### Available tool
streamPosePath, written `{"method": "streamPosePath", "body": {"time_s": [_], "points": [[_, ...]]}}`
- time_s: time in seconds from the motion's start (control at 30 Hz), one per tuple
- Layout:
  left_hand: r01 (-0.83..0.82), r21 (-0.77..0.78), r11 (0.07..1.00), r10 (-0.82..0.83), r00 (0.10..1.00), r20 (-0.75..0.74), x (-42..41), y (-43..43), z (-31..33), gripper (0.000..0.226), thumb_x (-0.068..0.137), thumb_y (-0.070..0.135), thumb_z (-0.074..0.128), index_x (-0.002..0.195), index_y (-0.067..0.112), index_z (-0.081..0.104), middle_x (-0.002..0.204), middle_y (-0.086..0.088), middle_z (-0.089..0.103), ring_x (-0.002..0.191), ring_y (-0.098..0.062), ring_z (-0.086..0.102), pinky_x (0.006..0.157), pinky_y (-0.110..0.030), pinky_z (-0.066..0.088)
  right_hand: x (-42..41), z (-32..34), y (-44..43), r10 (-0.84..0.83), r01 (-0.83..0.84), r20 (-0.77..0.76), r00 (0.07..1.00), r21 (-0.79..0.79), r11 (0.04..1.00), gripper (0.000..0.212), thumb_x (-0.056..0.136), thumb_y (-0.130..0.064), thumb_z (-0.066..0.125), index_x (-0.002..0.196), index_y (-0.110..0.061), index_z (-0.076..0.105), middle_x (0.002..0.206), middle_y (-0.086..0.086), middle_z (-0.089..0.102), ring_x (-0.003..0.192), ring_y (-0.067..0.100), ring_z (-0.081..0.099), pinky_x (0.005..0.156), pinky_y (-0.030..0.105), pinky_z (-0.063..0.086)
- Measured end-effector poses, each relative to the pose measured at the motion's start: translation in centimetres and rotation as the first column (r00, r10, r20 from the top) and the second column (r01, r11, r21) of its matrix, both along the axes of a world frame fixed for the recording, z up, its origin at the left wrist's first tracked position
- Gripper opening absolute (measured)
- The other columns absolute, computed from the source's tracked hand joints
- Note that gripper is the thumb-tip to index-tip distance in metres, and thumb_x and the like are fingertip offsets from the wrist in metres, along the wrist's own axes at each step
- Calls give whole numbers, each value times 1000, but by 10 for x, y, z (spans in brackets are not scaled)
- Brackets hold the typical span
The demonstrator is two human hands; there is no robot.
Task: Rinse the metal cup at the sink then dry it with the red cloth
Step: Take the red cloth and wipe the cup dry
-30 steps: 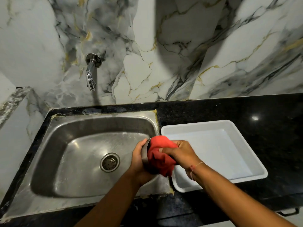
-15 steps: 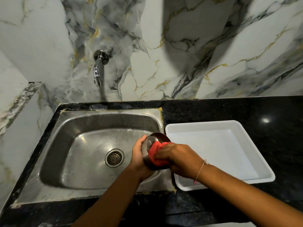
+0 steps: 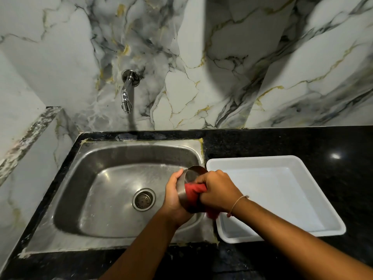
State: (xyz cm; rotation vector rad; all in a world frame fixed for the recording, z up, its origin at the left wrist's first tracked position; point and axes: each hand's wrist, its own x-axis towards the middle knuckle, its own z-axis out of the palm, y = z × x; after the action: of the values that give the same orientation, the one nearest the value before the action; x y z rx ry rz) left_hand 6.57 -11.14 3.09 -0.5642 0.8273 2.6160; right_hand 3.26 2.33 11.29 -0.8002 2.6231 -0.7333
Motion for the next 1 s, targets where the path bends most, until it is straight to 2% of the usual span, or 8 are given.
{"method": "streamPosePath", "body": {"time_s": [0.13,0.27,0.37,0.47,0.6,0.77,0.9,1.0], "points": [[-9,39,999,10,1000,-24,1,-2,3,63,80,58,57,99,1,77,96,-23,75,93,-35,72,84,-46,59,6,-1,-1,-141,279,409,902,-301,912,25,55,-17,63,77,-13,76,68,11,73,69,20,65,63,34,52],[-39,105,994,42,999,-22,-3,-4,5,59,86,48,53,116,0,71,116,-29,71,104,-41,70,87,-55,57,5,6,13,-119,676,793,598,-418,606,24,73,2,68,96,4,73,87,18,72,82,30,63,72,38,49],[-107,104,989,112,993,-46,-4,-17,7,43,86,35,56,115,8,74,117,-21,74,106,-37,70,88,-54,57,0,19,46,-105,754,794,599,-514,409,30,75,8,64,103,4,74,102,22,75,87,30,68,83,41,51],[-137,15,990,137,990,42,-7,-26,6,44,84,47,62,109,13,77,113,-18,76,101,-40,72,81,-57,57,2,24,86,-235,757,724,649,-582,297,27,74,9,62,91,-6,79,89,14,79,78,25,70,69,37,56],[-215,-57,975,220,968,123,-13,-14,11,41,86,43,63,94,7,81,102,-22,78,91,-39,75,69,-54,61,9,10,93,-459,713,553,696,-607,350,39,75,11,64,85,-22,81,80,6,80,68,20,69,58,33,57],[-315,-72,946,322,938,131,-23,18,26,41,96,34,46,119,6,67,102,-17,77,94,-32,74,79,-47,60,8,-8,56,-489,610,385,782,-634,476,54,78,9,61,97,-39,78,84,-11,81,77,8,74,73,26,61],[-377,-168,911,401,906,137,-20,26,38,45,99,27,41,131,1,59,124,-22,64,117,-38,61,97,-54,51,6,-12,49,-535,603,318,783,-597,529,47,80,2,61,111,-31,75,78,6,78,74,24,72,76,43,62],[-460,-198,865,491,858,150,-22,27,47,33,98,25,44,111,3,66,109,-19,69,95,-34,67,77,-48,56,24,-17,40,-570,532,125,812,-559,636,36,77,-14,76,111,-26,75,75,3,77,71,19,70,74,39,61]]}}
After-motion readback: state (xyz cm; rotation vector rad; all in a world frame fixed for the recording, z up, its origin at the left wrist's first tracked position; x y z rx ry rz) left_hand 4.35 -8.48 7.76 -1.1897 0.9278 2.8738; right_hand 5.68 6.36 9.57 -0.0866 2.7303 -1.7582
